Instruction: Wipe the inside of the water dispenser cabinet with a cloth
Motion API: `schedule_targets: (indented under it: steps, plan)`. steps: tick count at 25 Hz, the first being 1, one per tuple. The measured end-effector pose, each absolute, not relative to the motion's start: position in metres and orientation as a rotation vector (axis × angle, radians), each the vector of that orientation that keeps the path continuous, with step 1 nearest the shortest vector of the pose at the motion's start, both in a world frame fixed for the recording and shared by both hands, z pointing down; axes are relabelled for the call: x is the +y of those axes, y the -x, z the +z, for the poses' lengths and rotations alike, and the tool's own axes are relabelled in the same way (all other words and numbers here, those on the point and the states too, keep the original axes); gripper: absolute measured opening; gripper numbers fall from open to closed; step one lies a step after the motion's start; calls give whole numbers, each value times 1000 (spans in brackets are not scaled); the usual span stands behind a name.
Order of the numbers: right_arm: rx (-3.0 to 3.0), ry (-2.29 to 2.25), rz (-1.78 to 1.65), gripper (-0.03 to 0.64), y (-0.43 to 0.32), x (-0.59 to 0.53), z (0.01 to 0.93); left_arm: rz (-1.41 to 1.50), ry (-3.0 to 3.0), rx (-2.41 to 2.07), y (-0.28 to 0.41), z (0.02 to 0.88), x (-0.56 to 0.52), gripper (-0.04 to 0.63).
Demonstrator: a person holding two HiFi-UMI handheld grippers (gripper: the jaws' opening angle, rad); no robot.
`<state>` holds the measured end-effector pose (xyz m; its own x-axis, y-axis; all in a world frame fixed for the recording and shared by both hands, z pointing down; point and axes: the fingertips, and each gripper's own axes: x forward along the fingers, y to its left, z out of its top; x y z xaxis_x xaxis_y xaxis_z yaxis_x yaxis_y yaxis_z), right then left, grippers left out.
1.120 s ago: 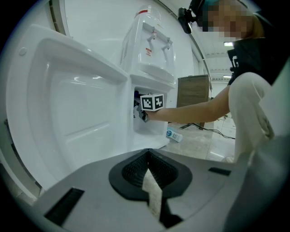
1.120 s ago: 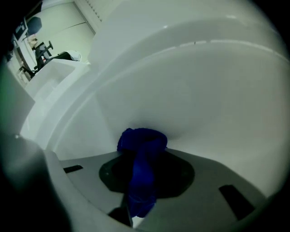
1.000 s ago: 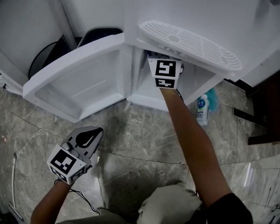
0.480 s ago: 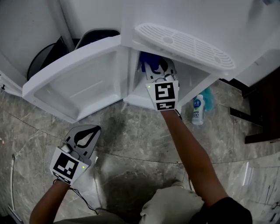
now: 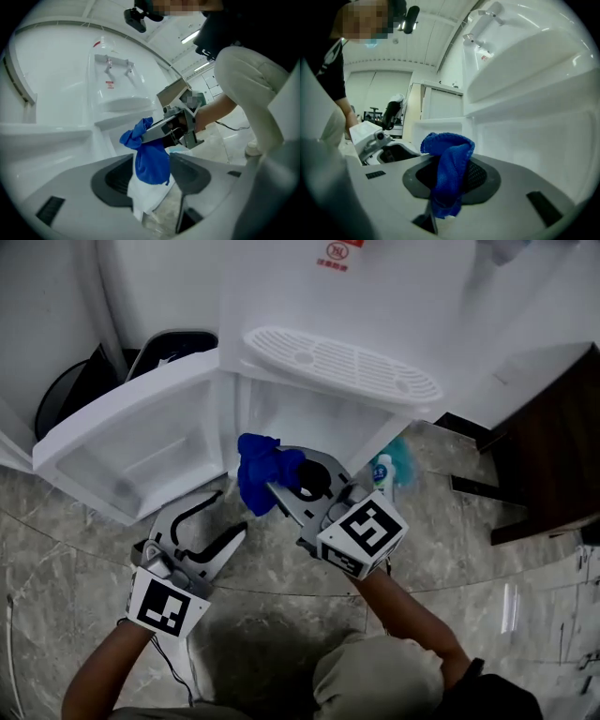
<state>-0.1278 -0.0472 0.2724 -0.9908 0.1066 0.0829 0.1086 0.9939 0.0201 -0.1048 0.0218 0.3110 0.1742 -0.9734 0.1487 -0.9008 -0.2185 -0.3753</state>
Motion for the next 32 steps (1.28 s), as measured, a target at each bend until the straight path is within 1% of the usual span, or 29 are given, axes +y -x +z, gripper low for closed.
schedule_targets:
  steps: [1, 3, 4, 8, 14, 15, 17, 20, 23, 26, 29, 32]
  plan:
    - [-3046, 204, 16, 80, 126, -39, 270, -536, 2216, 1791, 102, 307, 17, 269]
    - [-3026, 276, 115, 80, 123, -25, 267, -580, 2144, 1738, 100, 298, 9, 295]
    - [-3016, 304, 157, 80, 121, -19, 267, -604, 2116, 1718, 100, 294, 6, 321]
    - [-2981, 394, 272, 80, 122, -2, 269, -711, 2058, 1638, 96, 292, 7, 322]
    - [-2846, 554, 401, 80, 122, 19, 287, -798, 2087, 1604, 92, 302, 11, 320]
    - [-2838, 554, 414, 80, 121, 19, 289, -818, 2092, 1609, 92, 304, 10, 315]
    - [-2831, 548, 444, 81, 118, 17, 292, -863, 2085, 1613, 92, 308, 9, 253]
    - [-2831, 541, 476, 84, 117, 14, 292, -890, 2079, 1626, 93, 309, 9, 200]
    - [-2822, 536, 495, 110, 116, 13, 294, -879, 2102, 1636, 92, 311, 10, 156]
    - [-2861, 547, 518, 135, 113, 8, 292, -859, 2135, 1644, 90, 311, 9, 131]
    - [-2912, 512, 566, 187, 104, -11, 290, -838, 2157, 1664, 89, 308, 0, 117]
    - [-2935, 423, 530, 199, 94, -35, 291, -783, 2209, 1704, 93, 311, -12, 112]
